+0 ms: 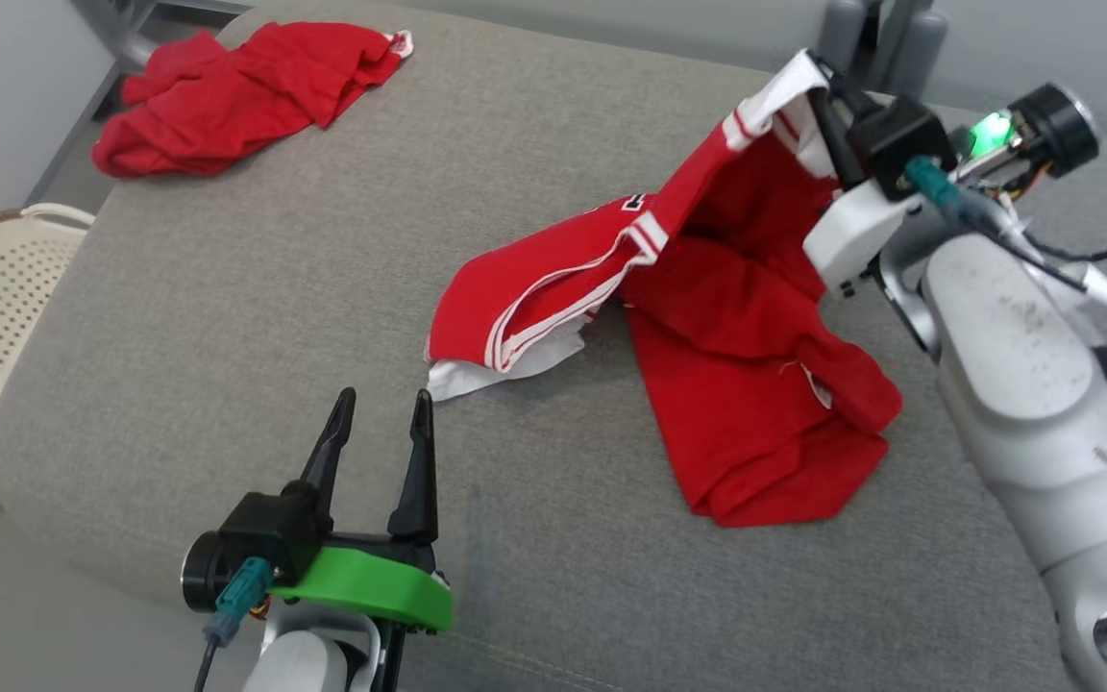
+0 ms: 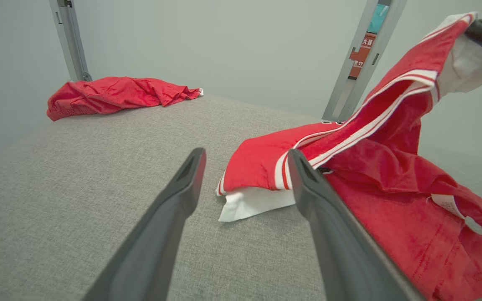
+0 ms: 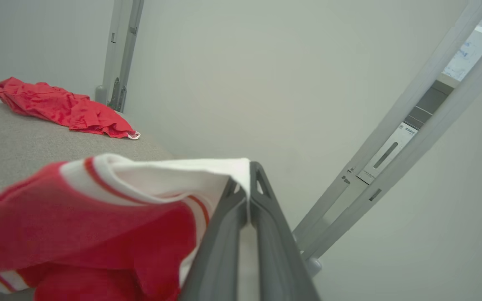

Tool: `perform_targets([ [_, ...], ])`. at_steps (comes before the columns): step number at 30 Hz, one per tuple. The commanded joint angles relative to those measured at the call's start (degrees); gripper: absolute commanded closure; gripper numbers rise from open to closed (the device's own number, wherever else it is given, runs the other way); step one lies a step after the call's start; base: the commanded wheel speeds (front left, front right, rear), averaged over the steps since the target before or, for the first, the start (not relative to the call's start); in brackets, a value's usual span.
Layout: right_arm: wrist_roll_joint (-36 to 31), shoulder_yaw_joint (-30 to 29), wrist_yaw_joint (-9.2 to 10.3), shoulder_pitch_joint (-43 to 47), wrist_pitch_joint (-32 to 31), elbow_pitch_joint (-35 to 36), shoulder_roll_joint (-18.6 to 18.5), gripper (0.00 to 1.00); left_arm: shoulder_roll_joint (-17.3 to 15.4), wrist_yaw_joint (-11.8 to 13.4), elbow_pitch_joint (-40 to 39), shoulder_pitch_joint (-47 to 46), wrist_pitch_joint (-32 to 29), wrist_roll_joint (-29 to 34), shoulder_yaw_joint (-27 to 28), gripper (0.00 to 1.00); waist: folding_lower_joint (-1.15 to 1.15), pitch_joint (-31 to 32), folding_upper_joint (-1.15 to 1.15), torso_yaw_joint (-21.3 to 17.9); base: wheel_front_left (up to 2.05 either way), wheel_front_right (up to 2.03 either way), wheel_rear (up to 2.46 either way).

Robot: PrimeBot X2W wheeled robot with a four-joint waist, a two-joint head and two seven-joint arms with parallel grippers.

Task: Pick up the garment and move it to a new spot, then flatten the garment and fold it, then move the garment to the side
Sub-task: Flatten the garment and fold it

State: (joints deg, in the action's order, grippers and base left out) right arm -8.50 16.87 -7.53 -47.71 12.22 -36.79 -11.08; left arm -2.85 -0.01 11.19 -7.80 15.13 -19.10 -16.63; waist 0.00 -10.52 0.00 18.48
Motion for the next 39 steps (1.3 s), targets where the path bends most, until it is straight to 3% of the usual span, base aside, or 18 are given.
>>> perform_targets([
  [1, 0.43, 0.58, 0.08, -2.89, -0.80, -2.78, -0.99, 1.00, -0.06, 0.34, -0.39, -1.12, 0.03, -0.85, -0.55, 0.00, 0.00, -2.46, 0.00, 4.67, 0.00, 0.00, 0.00],
  [11, 0.82, 3.75, 0.09, -18.02, -4.88, -21.59, -5.67, 1.00, -0.04, 1.20, -1.63, -2.95, 0.02, -3.89, -4.36, 0.00, 0.00, -7.46, 0.00, 12.19, 0.00, 0.00, 0.00],
  [20, -4.15, -1.87, 0.09, -25.14, -4.97, -28.10, -9.12, 1.00, -0.04, 2.30, -3.32, -4.54, 0.03, -5.40, -6.79, 0.00, 0.00, -10.43, 0.00, 14.48, 0.00, 0.00, 0.00],
  [22, -5.66, -3.32, 0.09, -25.47, -3.95, -28.00, -8.62, 0.00, -0.04, 2.49, -3.68, -4.73, 0.03, -5.33, -6.91, 0.00, 0.00, -10.62, 0.00, 14.08, 0.00, 0.00, 0.00],
  [30, -9.49, -7.88, 0.09, -26.14, -0.13, -28.44, -5.20, 0.00, -0.08, 2.42, -3.77, -5.38, 0.03, -3.65, -6.01, 0.00, 0.00, -9.68, 0.00, 9.44, 0.00, 0.00, 0.00],
  [39, -4.52, -6.69, 0.09, -21.36, 2.96, -28.51, -0.78, 0.00, -0.09, 1.56, -2.50, -4.06, 0.03, -0.46, -2.68, 0.00, 0.00, -4.82, 0.00, 1.26, 0.00, 0.00, 0.00],
])
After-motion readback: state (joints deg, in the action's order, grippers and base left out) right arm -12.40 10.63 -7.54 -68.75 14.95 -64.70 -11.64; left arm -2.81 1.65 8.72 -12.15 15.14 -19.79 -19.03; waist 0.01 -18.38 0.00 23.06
